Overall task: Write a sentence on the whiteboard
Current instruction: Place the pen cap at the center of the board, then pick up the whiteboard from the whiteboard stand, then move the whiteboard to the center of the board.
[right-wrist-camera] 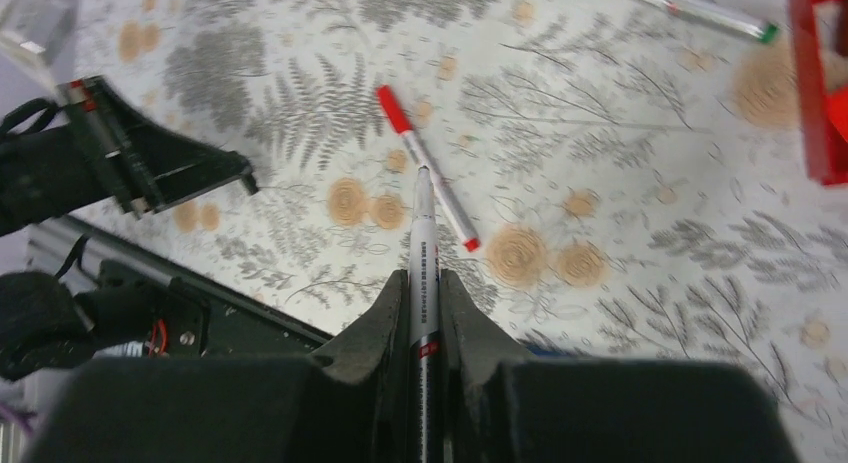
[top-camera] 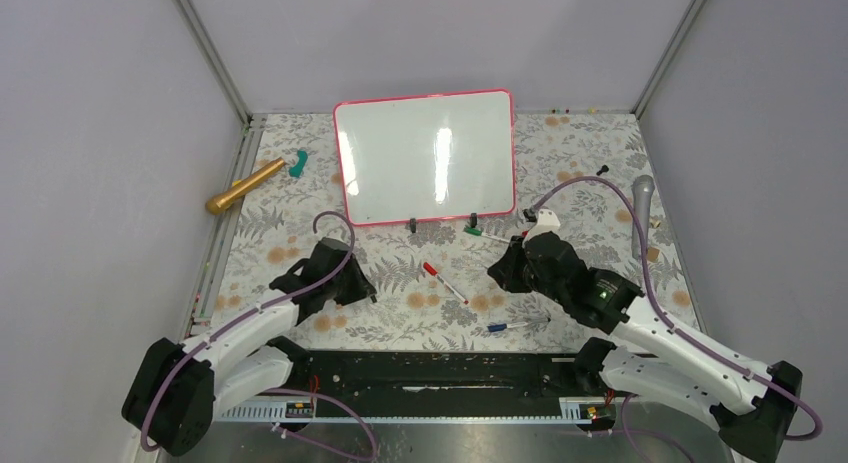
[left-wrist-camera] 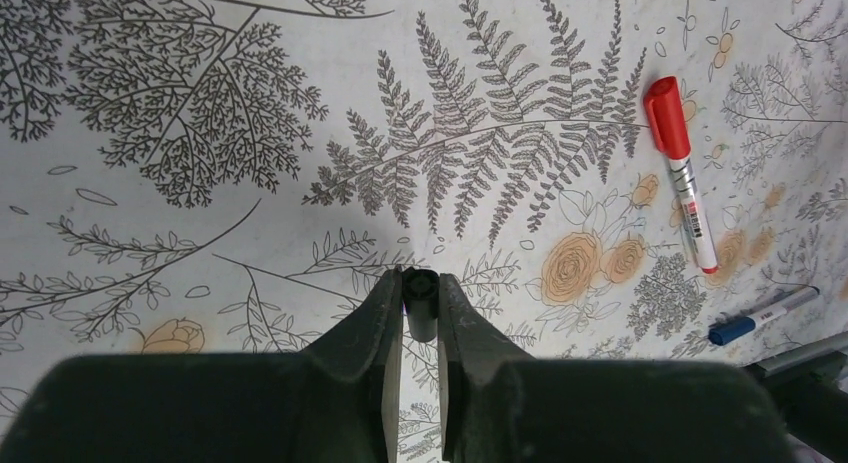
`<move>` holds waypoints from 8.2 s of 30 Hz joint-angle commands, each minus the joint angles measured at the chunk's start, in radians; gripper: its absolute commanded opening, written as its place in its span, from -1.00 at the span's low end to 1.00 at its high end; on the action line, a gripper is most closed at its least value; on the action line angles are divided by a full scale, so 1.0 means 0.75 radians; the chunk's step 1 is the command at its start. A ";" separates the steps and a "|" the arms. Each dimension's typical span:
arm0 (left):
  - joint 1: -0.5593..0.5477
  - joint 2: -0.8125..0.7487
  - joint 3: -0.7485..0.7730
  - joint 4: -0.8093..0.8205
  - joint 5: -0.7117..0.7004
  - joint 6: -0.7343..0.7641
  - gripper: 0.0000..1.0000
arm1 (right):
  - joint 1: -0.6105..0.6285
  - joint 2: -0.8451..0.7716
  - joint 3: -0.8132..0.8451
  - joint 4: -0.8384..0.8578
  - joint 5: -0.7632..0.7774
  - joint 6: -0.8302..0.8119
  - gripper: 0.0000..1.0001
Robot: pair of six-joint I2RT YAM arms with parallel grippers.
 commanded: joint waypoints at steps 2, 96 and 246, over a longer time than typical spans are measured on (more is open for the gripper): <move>-0.003 0.054 0.099 0.096 -0.004 0.053 -0.63 | 0.005 0.104 0.131 -0.286 0.248 0.246 -1.00; 0.722 1.208 0.430 2.113 1.039 -0.133 -0.01 | -0.678 0.737 0.922 -0.266 0.072 -0.314 -1.00; 0.580 0.627 0.203 1.556 0.801 0.198 0.39 | -1.423 1.250 0.759 0.180 -1.022 -0.005 -1.00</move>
